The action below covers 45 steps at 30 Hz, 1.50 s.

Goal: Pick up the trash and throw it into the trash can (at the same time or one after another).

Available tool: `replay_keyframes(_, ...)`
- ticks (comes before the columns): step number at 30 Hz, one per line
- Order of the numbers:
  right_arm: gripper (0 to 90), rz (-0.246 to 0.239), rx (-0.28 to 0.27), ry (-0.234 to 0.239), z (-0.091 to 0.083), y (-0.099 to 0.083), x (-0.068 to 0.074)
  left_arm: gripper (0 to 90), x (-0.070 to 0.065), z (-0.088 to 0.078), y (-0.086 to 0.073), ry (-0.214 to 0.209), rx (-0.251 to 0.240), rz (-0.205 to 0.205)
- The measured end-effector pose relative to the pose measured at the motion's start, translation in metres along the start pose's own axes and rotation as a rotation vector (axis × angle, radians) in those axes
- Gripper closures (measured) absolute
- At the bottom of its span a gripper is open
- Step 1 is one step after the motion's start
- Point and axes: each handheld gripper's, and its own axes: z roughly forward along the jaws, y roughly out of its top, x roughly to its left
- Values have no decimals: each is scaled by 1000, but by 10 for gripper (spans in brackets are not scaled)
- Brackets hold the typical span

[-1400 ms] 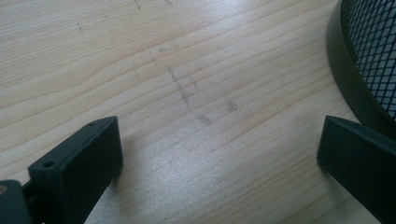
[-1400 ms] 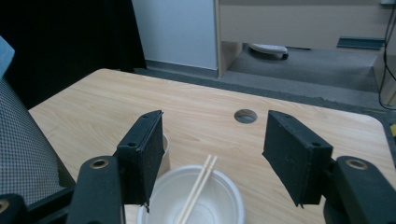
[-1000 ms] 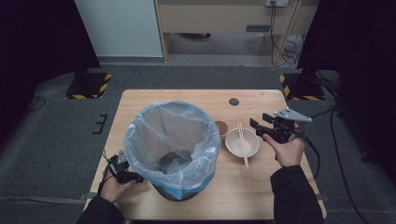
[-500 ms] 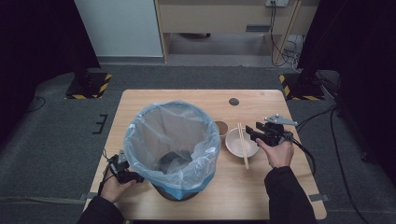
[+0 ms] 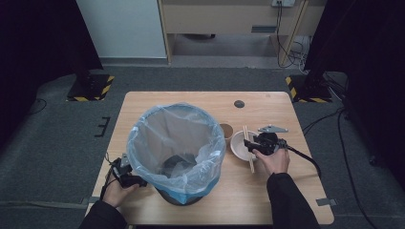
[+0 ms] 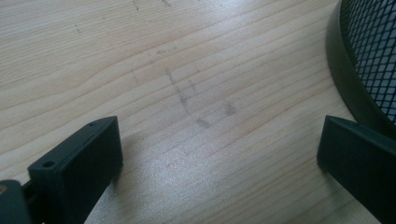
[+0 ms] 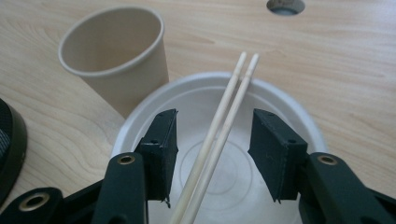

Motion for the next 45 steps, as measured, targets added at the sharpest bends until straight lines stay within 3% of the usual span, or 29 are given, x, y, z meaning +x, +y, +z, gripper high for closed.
replay_keyframes(11, 533, -27, 96, -7, 15, -10, 5, 0, 0, 0, 0, 0, 0, 0)
replay_keyframes(21, 684, -26, 135, 10, 17, -11, 6, 0, 0, 0, 0, 0, 0, 0)
replay_keyframes(28, 786, -17, 143, 14, 16, -10, 5, 0, 0, 0, 0, 0, 0, 0)
replay_keyframes(45, 801, 5, 114, 29, 7, -4, 0, 0, 0, 0, 0, 0, 0, 0)
